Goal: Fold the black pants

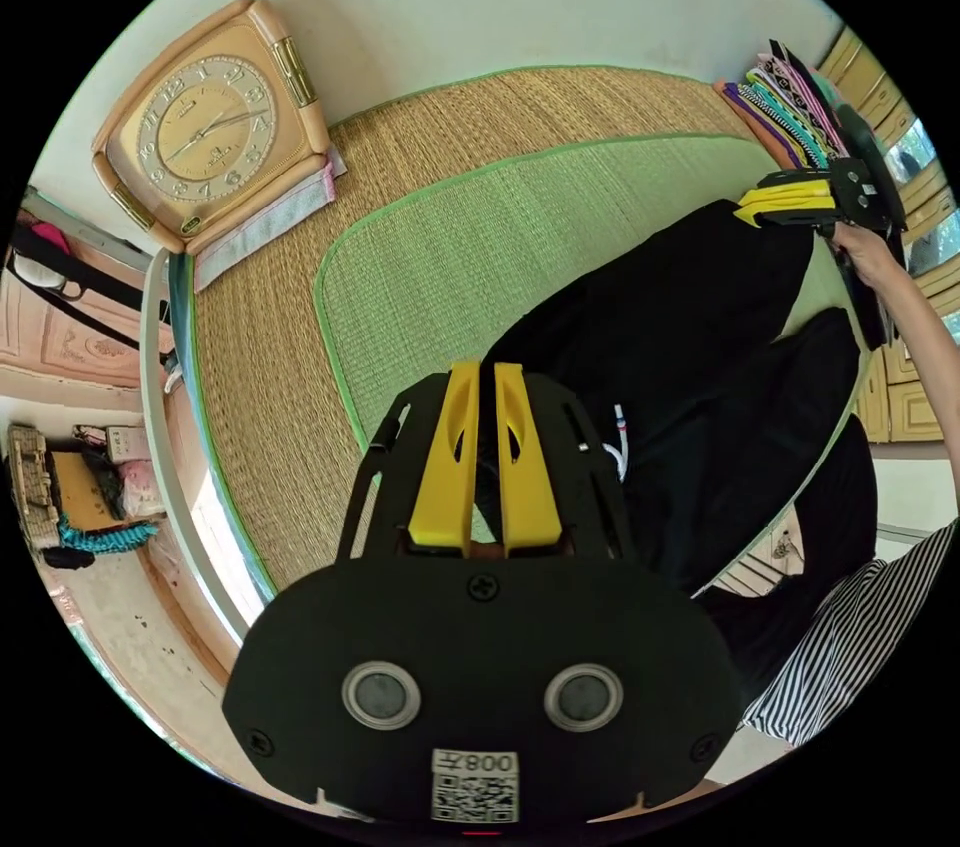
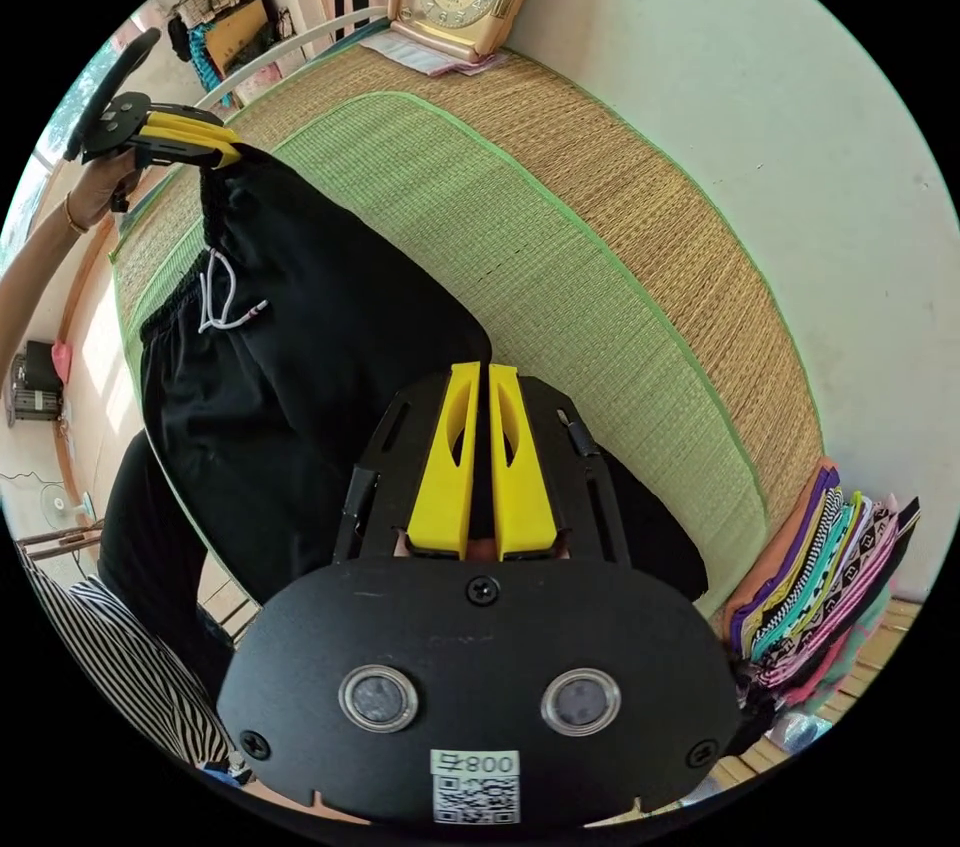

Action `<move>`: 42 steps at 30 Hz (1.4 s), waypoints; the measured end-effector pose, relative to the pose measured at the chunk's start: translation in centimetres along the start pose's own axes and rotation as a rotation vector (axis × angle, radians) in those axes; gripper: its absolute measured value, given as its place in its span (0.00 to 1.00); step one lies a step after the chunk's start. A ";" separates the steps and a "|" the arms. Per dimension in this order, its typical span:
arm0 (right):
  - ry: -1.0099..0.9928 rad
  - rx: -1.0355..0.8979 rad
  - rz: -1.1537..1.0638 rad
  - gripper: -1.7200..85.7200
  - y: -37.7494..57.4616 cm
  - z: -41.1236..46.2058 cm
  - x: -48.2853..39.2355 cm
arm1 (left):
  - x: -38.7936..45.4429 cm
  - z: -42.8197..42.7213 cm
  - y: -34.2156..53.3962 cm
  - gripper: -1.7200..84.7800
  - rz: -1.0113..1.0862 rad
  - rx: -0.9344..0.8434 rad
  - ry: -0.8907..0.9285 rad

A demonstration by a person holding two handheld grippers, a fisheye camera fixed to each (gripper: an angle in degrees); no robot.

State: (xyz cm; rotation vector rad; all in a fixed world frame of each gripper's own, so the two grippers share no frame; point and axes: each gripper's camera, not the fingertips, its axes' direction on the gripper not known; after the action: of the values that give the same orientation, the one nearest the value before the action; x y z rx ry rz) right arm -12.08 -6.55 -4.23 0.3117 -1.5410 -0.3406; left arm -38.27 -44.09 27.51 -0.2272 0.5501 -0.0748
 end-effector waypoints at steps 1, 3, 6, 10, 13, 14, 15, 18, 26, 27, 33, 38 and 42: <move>0.005 0.013 0.007 0.03 1.0 -0.5 -0.6 | 0.6 -1.1 0.9 0.04 0.001 0.015 0.000; 0.014 0.026 0.017 0.03 2.7 -1.2 -1.6 | 1.6 -2.7 2.6 0.04 0.009 0.042 0.008; 0.022 0.057 0.015 0.03 6.1 -2.4 -3.6 | 3.6 -5.0 5.6 0.04 0.049 0.070 0.001; -0.007 0.089 0.017 0.03 11.4 -2.9 -6.7 | 6.3 -6.9 10.2 0.05 0.116 0.065 -0.005; -0.035 0.103 -0.003 0.03 15.2 -2.7 -9.5 | 8.0 -7.2 13.4 0.05 0.160 0.023 -0.008; -0.044 0.096 -0.018 0.03 16.6 -2.4 -10.6 | 8.5 -7.1 14.6 0.05 0.179 0.004 -0.018; -0.050 0.092 -0.022 0.03 17.2 -2.2 -11.2 | 8.8 -7.0 15.2 0.05 0.189 -0.007 -0.021; -0.066 0.074 -0.057 0.03 19.7 -1.1 -13.9 | 9.8 -6.4 17.8 0.05 0.206 -0.057 -0.034; -0.100 0.018 -0.117 0.03 25.0 1.7 -18.2 | 10.9 -4.3 22.6 0.04 0.214 -0.150 -0.045; -0.106 0.011 -0.120 0.03 25.3 2.0 -18.3 | 10.9 -4.1 22.9 0.04 0.211 -0.156 -0.041; -0.146 -0.068 -0.133 0.03 27.9 5.1 -18.8 | 10.4 -2.3 25.0 0.04 0.185 -0.195 -0.004; -0.188 -0.099 -0.130 0.03 30.4 6.4 -18.4 | 9.8 -1.3 26.4 0.03 0.173 -0.210 0.012; -0.199 -0.120 -0.121 0.03 31.7 7.2 -17.7 | 9.4 -0.6 27.2 0.03 0.167 -0.219 0.019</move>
State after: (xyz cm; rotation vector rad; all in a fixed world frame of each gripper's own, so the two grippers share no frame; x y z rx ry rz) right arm -18.73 29.75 -7.57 0.2838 -1.6919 -0.5715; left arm -30.36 -18.98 15.84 -0.3925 0.5949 0.1466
